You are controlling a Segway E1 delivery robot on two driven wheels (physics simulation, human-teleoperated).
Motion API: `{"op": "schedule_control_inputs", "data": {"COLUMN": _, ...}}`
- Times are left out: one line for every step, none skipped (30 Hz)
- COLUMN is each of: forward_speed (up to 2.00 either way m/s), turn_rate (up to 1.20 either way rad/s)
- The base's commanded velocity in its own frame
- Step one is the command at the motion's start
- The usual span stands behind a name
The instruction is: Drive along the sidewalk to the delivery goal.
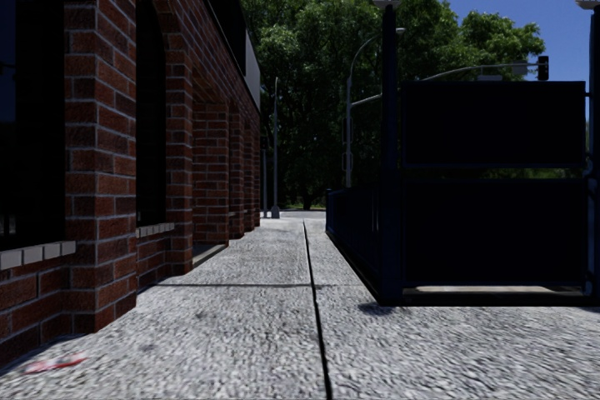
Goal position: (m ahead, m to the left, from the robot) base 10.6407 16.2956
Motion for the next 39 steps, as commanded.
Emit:
{"op": "schedule_control_inputs", "data": {"forward_speed": 2.00, "turn_rate": 0.00}}
{"op": "schedule_control_inputs", "data": {"forward_speed": 2.00, "turn_rate": 0.00}}
{"op": "schedule_control_inputs", "data": {"forward_speed": 2.00, "turn_rate": 0.00}}
{"op": "schedule_control_inputs", "data": {"forward_speed": 2.00, "turn_rate": 0.00}}
{"op": "schedule_control_inputs", "data": {"forward_speed": 2.00, "turn_rate": 0.00}}
{"op": "schedule_control_inputs", "data": {"forward_speed": 2.00, "turn_rate": 0.00}}
{"op": "schedule_control_inputs", "data": {"forward_speed": 2.00, "turn_rate": 0.00}}
{"op": "schedule_control_inputs", "data": {"forward_speed": 2.00, "turn_rate": 0.00}}
{"op": "schedule_control_inputs", "data": {"forward_speed": 2.00, "turn_rate": 0.00}}
{"op": "schedule_control_inputs", "data": {"forward_speed": 2.00, "turn_rate": 0.00}}
{"op": "schedule_control_inputs", "data": {"forward_speed": 2.00, "turn_rate": 0.00}}
{"op": "schedule_control_inputs", "data": {"forward_speed": 2.00, "turn_rate": 0.00}}
{"op": "schedule_control_inputs", "data": {"forward_speed": 2.00, "turn_rate": 0.00}}
{"op": "schedule_control_inputs", "data": {"forward_speed": 2.00, "turn_rate": 0.00}}
{"op": "schedule_control_inputs", "data": {"forward_speed": 2.00, "turn_rate": 0.00}}
{"op": "schedule_control_inputs", "data": {"forward_speed": 2.00, "turn_rate": 0.00}}
{"op": "schedule_control_inputs", "data": {"forward_speed": 2.00, "turn_rate": 0.00}}
{"op": "schedule_control_inputs", "data": {"forward_speed": 2.00, "turn_rate": 0.00}}
{"op": "schedule_control_inputs", "data": {"forward_speed": 2.00, "turn_rate": 0.00}}
{"op": "schedule_control_inputs", "data": {"forward_speed": 2.00, "turn_rate": 0.00}}
{"op": "schedule_control_inputs", "data": {"forward_speed": 2.00, "turn_rate": 0.00}}
{"op": "schedule_control_inputs", "data": {"forward_speed": 2.00, "turn_rate": 0.00}}
{"op": "schedule_control_inputs", "data": {"forward_speed": 2.00, "turn_rate": 0.00}}
{"op": "schedule_control_inputs", "data": {"forward_speed": 2.00, "turn_rate": 0.00}}
{"op": "schedule_control_inputs", "data": {"forward_speed": 2.00, "turn_rate": 0.00}}
{"op": "schedule_control_inputs", "data": {"forward_speed": 2.00, "turn_rate": 0.00}}
{"op": "schedule_control_inputs", "data": {"forward_speed": 2.00, "turn_rate": 0.00}}
{"op": "schedule_control_inputs", "data": {"forward_speed": 2.00, "turn_rate": 0.00}}
{"op": "schedule_control_inputs", "data": {"forward_speed": 2.00, "turn_rate": 0.00}}
{"op": "schedule_control_inputs", "data": {"forward_speed": 2.00, "turn_rate": 0.00}}
{"op": "schedule_control_inputs", "data": {"forward_speed": 2.00, "turn_rate": 0.00}}
{"op": "schedule_control_inputs", "data": {"forward_speed": 2.00, "turn_rate": 0.00}}
{"op": "schedule_control_inputs", "data": {"forward_speed": 2.00, "turn_rate": 0.00}}
{"op": "schedule_control_inputs", "data": {"forward_speed": 2.00, "turn_rate": 0.00}}
{"op": "schedule_control_inputs", "data": {"forward_speed": 2.00, "turn_rate": 0.00}}
{"op": "schedule_control_inputs", "data": {"forward_speed": 2.00, "turn_rate": 0.00}}
{"op": "schedule_control_inputs", "data": {"forward_speed": 2.00, "turn_rate": 0.00}}
{"op": "schedule_control_inputs", "data": {"forward_speed": 2.00, "turn_rate": 0.00}}
{"op": "schedule_control_inputs", "data": {"forward_speed": 2.00, "turn_rate": 0.00}}
